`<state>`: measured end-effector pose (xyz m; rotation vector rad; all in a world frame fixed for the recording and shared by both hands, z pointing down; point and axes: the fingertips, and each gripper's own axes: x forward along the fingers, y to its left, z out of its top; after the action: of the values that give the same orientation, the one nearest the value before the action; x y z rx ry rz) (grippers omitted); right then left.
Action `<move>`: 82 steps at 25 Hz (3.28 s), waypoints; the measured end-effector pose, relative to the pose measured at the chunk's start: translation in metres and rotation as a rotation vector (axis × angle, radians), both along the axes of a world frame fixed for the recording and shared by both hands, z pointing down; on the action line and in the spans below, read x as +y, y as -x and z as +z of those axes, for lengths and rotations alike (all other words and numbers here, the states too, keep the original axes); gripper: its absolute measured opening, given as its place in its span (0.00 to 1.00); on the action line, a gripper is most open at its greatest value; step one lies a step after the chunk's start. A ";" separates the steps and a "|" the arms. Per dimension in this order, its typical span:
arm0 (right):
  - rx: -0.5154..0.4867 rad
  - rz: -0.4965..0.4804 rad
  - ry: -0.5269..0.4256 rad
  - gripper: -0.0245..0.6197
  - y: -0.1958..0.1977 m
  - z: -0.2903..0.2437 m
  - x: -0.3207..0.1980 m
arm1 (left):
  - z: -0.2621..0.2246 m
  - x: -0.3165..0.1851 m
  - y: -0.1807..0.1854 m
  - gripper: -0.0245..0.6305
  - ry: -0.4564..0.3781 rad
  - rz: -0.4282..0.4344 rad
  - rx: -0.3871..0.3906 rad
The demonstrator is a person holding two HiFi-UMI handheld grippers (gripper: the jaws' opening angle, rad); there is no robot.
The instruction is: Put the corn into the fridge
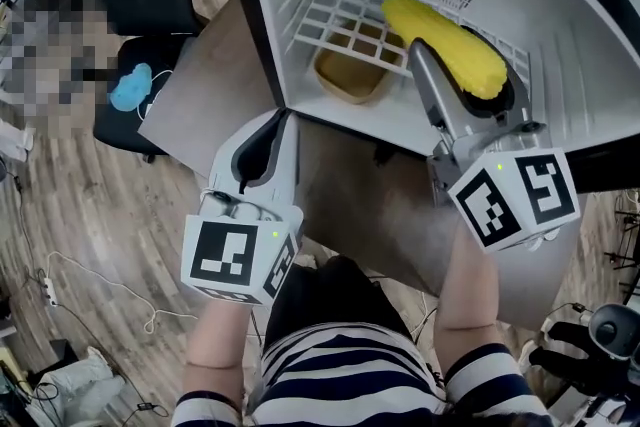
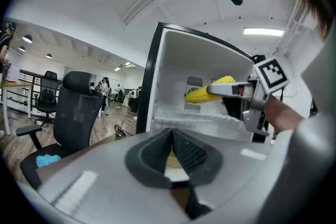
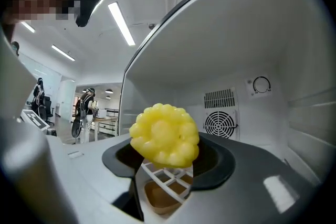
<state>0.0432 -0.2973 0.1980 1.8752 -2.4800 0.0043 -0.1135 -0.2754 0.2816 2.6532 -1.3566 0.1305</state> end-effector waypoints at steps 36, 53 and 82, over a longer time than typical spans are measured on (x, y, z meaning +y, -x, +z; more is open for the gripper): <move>0.376 -0.043 0.169 0.42 0.027 0.044 -0.096 | 0.034 -0.044 -0.010 0.04 0.031 -0.032 0.011; 0.552 -0.043 0.320 0.43 0.013 0.074 -0.090 | 0.038 -0.043 -0.011 0.04 0.041 -0.023 -0.006; 0.534 -0.040 0.291 0.45 0.011 0.074 -0.086 | 0.039 -0.044 -0.008 0.04 0.044 -0.024 -0.001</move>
<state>0.0321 -0.3832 0.2722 1.4718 -2.0275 -0.1137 -0.1055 -0.3190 0.3208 2.5998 -1.3695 0.1566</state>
